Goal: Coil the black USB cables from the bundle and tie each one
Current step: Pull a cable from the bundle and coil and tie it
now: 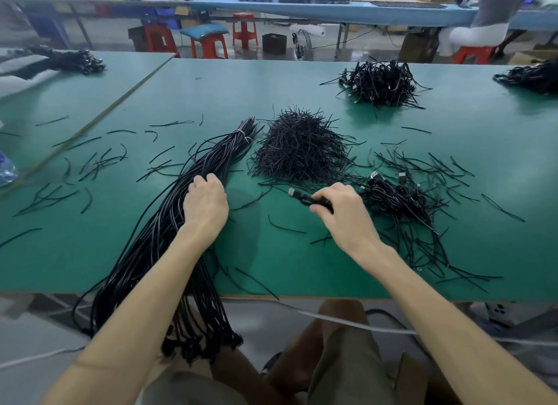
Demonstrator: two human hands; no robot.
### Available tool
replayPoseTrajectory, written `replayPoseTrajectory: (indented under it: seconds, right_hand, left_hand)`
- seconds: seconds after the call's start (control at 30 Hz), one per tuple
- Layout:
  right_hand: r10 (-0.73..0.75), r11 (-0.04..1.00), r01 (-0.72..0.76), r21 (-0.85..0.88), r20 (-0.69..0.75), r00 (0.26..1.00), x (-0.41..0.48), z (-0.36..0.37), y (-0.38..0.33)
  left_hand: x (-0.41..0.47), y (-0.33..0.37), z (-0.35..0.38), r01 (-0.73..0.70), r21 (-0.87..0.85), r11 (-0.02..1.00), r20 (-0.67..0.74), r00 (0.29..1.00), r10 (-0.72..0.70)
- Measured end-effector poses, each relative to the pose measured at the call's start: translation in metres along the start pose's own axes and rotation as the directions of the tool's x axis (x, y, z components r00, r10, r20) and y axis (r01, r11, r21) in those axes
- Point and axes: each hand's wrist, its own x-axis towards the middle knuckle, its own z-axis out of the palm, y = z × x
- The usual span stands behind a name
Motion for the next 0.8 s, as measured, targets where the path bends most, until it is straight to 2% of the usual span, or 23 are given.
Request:
replayPoseTrajectory:
  seconds: [0.17,0.3,0.43,0.6,0.67,0.8]
  right_hand:
    - [-0.080,0.992,0.057,-0.117,-0.200,0.976,0.013,-0.031,-0.001]
    - [-0.032,0.967,-0.032,-0.253,-0.242,0.970,0.023,-0.047,0.018]
    - [0.044,0.894,-0.146,-0.423,-0.241,0.970,0.026,-0.052,0.049]
    - [0.206,0.847,-0.294,-0.444,-0.235,0.950,0.021,-0.044,0.069]
    - [0.194,0.844,-0.296,-0.448,-0.260,0.946,0.020,-0.041,0.066]
    - [0.075,0.879,-0.207,-0.429,-0.305,0.949,0.019,-0.031,0.044]
  left_hand:
    - [0.006,-0.006,-0.003,0.043,-0.095,0.995,0.062,0.997,-0.037]
    - [0.006,-0.008,-0.005,0.035,-0.164,0.986,0.022,0.999,-0.031]
    - [0.003,-0.008,-0.009,-0.011,-0.181,0.983,-0.028,1.000,0.007]
    - [-0.002,-0.002,-0.016,-0.118,-0.252,0.961,-0.083,0.992,0.100]
    - [-0.005,0.001,-0.019,-0.160,-0.277,0.947,-0.093,0.986,0.139]
    - [-0.008,0.011,-0.022,-0.183,-0.375,0.909,-0.068,0.983,0.169]
